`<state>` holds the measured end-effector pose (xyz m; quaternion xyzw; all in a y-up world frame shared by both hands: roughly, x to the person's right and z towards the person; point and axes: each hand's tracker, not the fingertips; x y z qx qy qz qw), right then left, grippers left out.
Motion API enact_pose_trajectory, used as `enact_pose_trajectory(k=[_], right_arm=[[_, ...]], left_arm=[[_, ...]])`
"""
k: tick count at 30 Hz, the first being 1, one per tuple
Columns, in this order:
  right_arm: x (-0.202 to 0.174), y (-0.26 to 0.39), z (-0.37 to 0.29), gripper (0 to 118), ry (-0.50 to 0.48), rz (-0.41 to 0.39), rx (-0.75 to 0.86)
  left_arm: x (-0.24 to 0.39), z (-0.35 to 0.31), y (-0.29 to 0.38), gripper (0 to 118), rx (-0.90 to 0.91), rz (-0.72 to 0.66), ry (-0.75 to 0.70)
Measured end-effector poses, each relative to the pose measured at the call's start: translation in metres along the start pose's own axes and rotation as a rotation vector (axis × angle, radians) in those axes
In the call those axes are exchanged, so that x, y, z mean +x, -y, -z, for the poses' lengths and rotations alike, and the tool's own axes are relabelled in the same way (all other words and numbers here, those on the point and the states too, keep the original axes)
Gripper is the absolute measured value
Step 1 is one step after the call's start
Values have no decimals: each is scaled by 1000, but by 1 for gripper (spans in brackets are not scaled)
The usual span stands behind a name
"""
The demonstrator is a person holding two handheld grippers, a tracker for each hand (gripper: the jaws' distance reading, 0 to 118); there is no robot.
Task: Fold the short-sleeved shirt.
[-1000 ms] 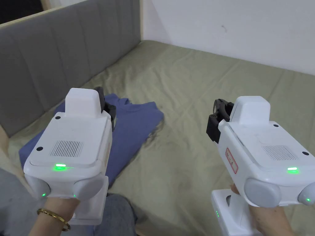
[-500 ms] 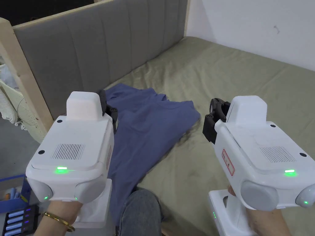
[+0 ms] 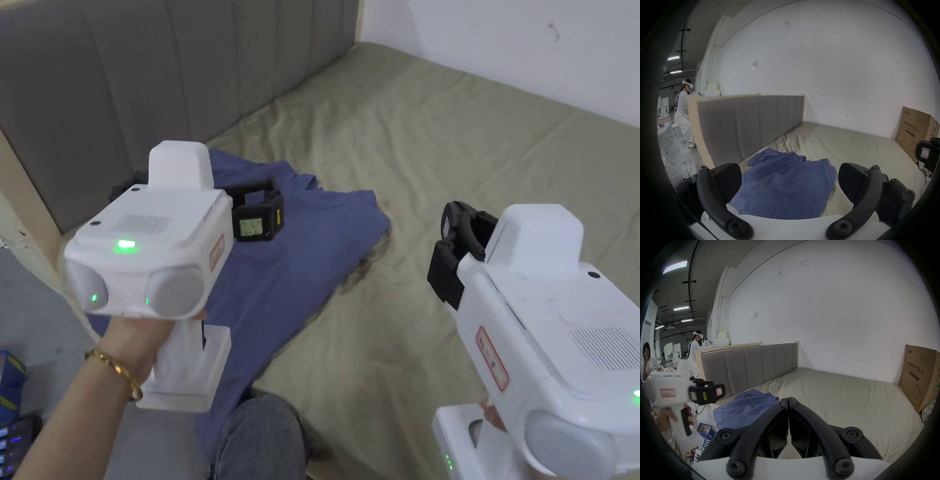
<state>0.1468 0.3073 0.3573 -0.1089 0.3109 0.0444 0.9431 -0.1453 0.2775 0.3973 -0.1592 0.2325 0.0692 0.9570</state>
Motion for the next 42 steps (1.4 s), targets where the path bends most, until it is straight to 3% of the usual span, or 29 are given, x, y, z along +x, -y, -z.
enact_pose_trajectory(k=[4,9,13,19,21,23,27,36,42], right_arm=[[9,6,11,0,21,10,-39],[27,20,37,0,33,6,-107],[41,33,57,0,58,13,-146],[57,58,79,0,91,43,-223],[59,64,82,0,92,50,-245],[60,68,82,0,95,48,-258],[60,67,78,0,94,47,-268],[59,43,30,0,118,35,-205],[55,26,-21,0,136,-10,-138]], left_arm=[[5,79,-10,118,-191,36,45],[16,200,-5,118,-575,119,87],[40,272,19,118,-730,193,82],[61,316,47,116,-840,212,97],[69,321,53,97,-853,271,81],[68,319,57,55,-879,292,105],[69,314,58,0,-875,269,56],[42,233,11,0,-571,12,17],[23,165,-44,0,-417,-9,20]])
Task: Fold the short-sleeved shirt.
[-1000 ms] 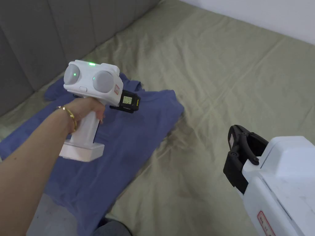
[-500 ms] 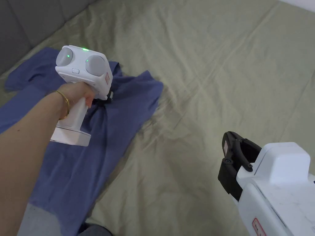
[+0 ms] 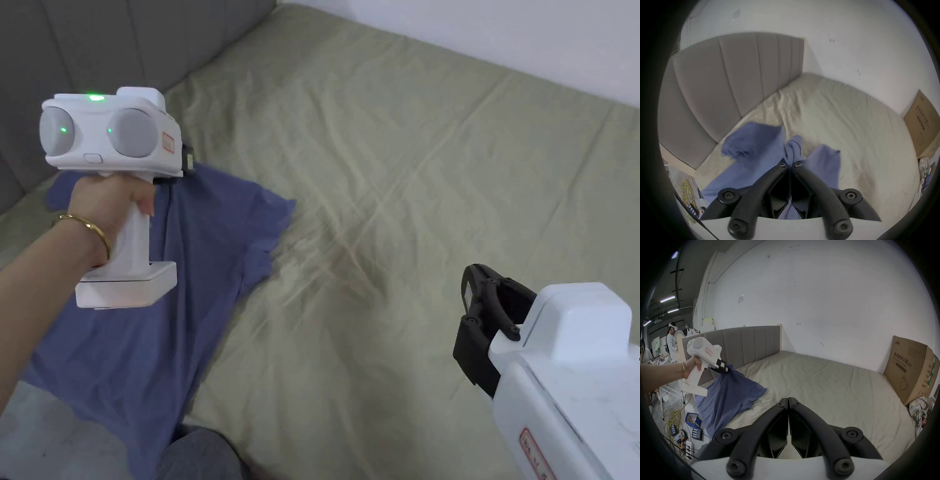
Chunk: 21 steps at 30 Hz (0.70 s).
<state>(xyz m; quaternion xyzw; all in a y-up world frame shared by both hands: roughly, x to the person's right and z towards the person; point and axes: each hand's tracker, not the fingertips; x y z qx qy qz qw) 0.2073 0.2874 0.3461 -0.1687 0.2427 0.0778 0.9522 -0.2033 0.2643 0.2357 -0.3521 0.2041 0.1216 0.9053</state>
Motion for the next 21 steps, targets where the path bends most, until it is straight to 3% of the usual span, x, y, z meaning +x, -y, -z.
enact_pose_trajectory(k=[4,10,21], right_arm=[[2,-1,-30,0,19,8,36],[8,-1,-69,0,37,16,85],[37,-12,-114,0,155,44,206]], left_arm=[[-11,-61,-18,0,82,-79,41],[-9,-158,-54,0,291,-69,125],[88,-342,-142,0,638,57,350]])
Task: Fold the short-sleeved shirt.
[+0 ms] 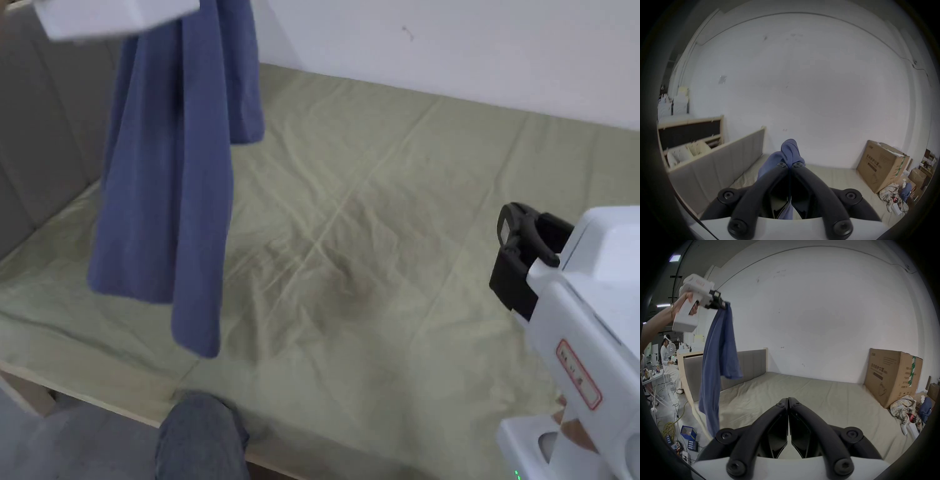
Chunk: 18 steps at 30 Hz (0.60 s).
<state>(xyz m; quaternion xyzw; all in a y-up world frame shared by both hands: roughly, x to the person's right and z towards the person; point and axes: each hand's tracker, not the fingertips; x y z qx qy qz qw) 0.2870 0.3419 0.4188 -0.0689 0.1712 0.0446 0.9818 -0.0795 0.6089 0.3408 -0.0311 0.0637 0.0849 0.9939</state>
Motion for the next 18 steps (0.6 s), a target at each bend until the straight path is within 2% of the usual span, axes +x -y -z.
enact_pose_trajectory(k=[2,4,9,13,18], right_arm=[[9,-2,-6,0,34,2,17],[18,-3,-11,0,78,9,27],[41,-4,-25,0,170,22,36],[58,0,-34,0,249,20,33],[79,9,-37,0,324,48,8]], left_arm=[[26,-2,-19,0,34,22,49],[47,-2,-31,0,54,-21,114],[101,12,-19,0,33,-38,243],[140,39,26,0,-88,-20,319],[181,78,124,0,-307,26,362]])
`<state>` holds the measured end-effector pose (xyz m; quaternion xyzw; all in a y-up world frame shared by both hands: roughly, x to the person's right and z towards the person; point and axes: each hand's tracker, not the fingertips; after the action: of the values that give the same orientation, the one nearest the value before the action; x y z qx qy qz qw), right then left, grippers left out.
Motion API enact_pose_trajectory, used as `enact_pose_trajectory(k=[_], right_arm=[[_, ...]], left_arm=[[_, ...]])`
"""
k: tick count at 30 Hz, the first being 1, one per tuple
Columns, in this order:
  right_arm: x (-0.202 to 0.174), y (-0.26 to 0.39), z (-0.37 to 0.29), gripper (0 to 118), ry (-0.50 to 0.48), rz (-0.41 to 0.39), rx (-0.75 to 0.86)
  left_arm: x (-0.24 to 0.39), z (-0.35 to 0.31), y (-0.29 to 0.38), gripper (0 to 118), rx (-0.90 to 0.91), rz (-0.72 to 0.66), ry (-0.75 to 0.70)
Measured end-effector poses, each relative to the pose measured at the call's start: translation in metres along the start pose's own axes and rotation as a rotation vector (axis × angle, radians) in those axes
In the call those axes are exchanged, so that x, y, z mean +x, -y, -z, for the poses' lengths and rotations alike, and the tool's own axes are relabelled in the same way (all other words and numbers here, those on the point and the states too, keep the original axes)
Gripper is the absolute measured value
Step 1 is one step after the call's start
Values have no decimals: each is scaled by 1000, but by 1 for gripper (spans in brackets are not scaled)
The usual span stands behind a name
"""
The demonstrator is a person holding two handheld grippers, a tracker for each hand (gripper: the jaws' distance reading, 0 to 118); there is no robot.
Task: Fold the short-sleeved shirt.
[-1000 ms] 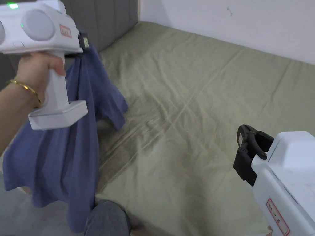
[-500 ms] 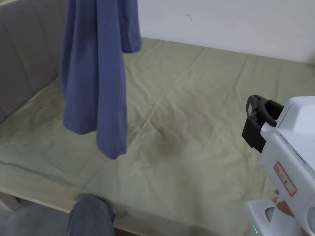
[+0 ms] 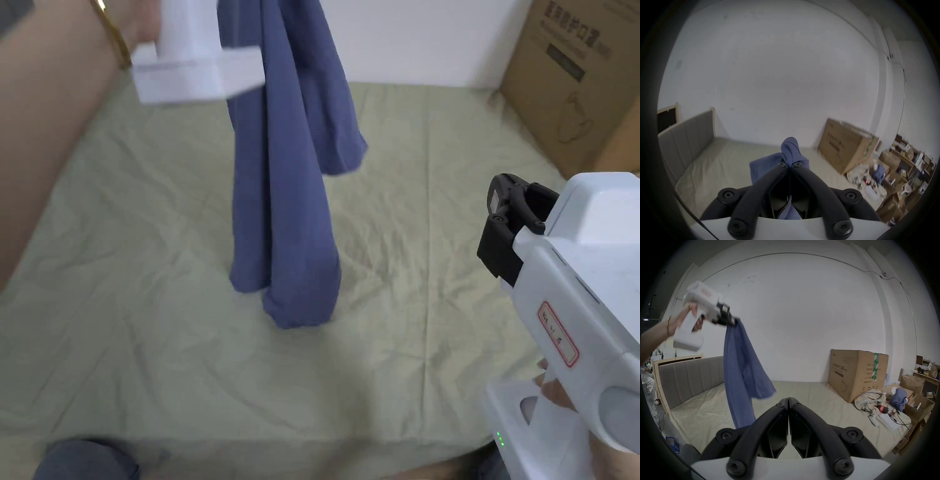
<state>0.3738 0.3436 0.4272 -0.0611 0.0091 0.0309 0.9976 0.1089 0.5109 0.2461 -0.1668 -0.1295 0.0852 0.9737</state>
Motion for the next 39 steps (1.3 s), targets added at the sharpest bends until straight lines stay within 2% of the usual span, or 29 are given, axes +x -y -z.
enact_pose_trajectory(k=[7,10,12,15,18,19,20,21,22,25,26,28,34,39], right_arm=[[14,13,15,0,51,20,-48],[12,12,12,0,64,26,-71],[31,20,-39,0,71,27,-88],[34,23,-42,0,83,34,-104],[38,28,-32,0,86,41,-112],[38,29,-30,0,86,41,-114],[43,37,-26,0,85,40,-116],[44,39,-23,0,83,40,-118],[43,40,-21,0,78,40,-119],[36,37,-18,0,64,30,-112],[34,36,-16,0,58,25,-110],[29,34,-12,0,41,21,-104],[11,34,0,0,6,29,-85],[-3,37,4,0,-14,32,-75]], left_arm=[[36,91,159,0,-356,11,-11],[40,122,228,0,-526,71,-47],[42,134,270,0,-627,62,-77],[42,143,313,2,-742,49,-102],[39,143,330,32,-768,55,-92],[37,142,330,51,-766,50,-83],[35,141,324,51,-751,32,-72],[32,139,316,56,-733,17,-66],[29,136,306,66,-697,-2,-48],[17,111,262,110,-522,-29,28],[12,97,245,113,-431,-32,28],[1,69,219,113,-279,-17,-1],[-16,-9,199,113,70,180,-269],[-25,-48,227,100,135,186,-314]])
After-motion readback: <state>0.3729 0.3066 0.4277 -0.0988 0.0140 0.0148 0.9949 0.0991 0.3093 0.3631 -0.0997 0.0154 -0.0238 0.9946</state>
